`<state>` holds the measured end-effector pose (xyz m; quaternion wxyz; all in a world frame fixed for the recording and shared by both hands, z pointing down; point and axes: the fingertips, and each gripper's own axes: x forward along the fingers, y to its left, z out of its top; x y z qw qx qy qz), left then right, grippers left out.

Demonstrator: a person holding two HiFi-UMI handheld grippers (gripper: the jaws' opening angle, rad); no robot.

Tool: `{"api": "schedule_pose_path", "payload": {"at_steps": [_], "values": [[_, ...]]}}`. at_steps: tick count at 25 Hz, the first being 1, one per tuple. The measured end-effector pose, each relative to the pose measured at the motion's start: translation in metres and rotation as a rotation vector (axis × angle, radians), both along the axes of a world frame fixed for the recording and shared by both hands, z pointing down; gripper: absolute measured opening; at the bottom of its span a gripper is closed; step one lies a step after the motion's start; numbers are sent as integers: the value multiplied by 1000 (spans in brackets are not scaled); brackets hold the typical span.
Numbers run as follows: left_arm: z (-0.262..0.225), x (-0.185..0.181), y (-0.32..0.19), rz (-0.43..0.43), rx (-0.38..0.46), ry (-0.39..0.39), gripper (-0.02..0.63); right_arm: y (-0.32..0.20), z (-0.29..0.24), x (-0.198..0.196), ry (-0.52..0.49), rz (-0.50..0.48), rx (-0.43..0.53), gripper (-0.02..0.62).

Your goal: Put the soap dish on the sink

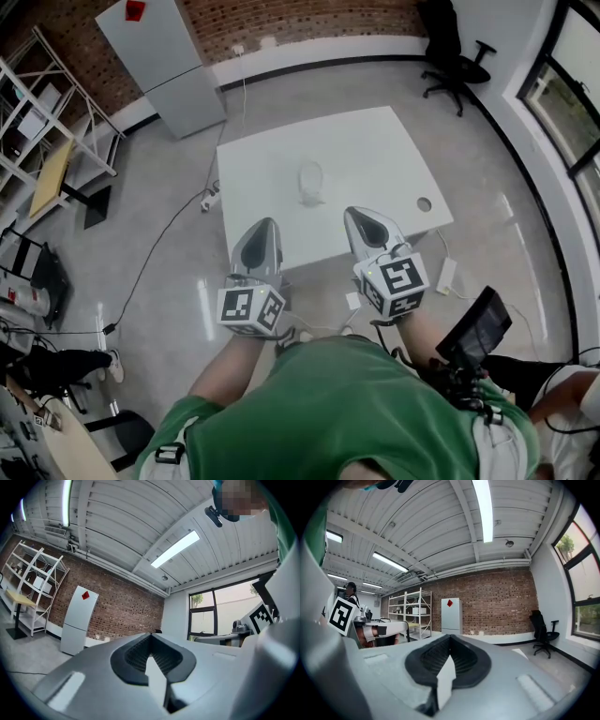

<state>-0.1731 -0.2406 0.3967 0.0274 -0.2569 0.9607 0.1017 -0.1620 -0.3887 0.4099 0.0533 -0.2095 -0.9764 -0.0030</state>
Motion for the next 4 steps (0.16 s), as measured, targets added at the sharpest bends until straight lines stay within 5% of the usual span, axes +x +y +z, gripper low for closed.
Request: {"api": "schedule_pose_path", "payload": {"at_steps": [4], "values": [[7, 0, -5, 10, -3, 16, 6, -4, 9, 2, 14, 6, -6, 2]]}}
